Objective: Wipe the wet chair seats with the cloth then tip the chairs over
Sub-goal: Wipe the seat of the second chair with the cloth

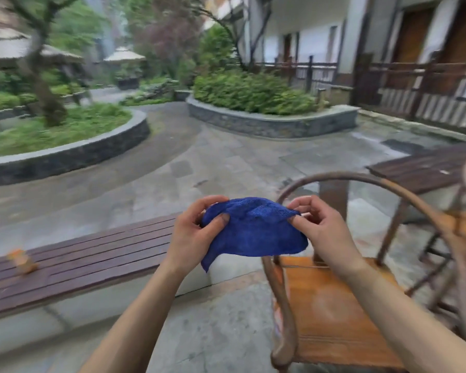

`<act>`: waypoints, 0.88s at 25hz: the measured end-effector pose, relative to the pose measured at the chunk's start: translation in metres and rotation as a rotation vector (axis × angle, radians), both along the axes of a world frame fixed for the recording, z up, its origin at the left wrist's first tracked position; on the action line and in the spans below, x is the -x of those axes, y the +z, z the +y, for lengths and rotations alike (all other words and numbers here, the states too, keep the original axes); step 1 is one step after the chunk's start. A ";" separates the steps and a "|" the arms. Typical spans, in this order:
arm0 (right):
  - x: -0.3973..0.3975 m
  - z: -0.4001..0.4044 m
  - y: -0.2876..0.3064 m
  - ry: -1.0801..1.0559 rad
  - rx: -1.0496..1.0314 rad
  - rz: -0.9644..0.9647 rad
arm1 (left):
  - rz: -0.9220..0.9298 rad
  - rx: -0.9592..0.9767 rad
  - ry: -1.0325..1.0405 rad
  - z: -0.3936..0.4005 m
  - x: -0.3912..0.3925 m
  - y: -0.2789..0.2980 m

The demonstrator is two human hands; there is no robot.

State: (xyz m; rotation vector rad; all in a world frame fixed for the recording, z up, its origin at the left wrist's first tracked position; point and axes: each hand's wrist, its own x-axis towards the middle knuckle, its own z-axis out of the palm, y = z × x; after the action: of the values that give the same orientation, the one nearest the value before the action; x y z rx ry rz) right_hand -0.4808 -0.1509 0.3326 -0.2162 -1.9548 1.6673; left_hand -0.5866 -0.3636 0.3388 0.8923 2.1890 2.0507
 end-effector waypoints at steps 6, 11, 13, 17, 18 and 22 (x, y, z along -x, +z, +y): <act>-0.011 0.062 -0.011 -0.285 0.001 -0.030 | -0.022 -0.004 -0.284 0.098 0.043 -0.019; -0.005 0.079 -0.020 -0.473 0.017 -0.046 | -0.001 -0.010 -0.432 0.148 0.078 -0.024; -0.007 0.085 -0.025 -0.538 0.035 -0.053 | -0.006 -0.008 -0.494 0.164 0.085 -0.029; -0.012 0.101 -0.033 -0.611 0.062 -0.073 | -0.048 0.014 -0.576 0.191 0.085 -0.038; -0.012 0.108 -0.034 -0.612 0.068 -0.064 | -0.050 0.017 -0.579 0.197 0.085 -0.039; -0.009 0.140 -0.037 -0.589 0.071 -0.049 | -0.033 0.027 -0.553 0.230 0.087 -0.042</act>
State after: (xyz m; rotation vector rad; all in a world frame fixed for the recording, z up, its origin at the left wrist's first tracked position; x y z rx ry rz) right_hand -0.4716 -0.0107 0.2953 -0.7825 -1.6447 1.3425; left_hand -0.6734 -0.1339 0.2969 1.2706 1.6869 1.7445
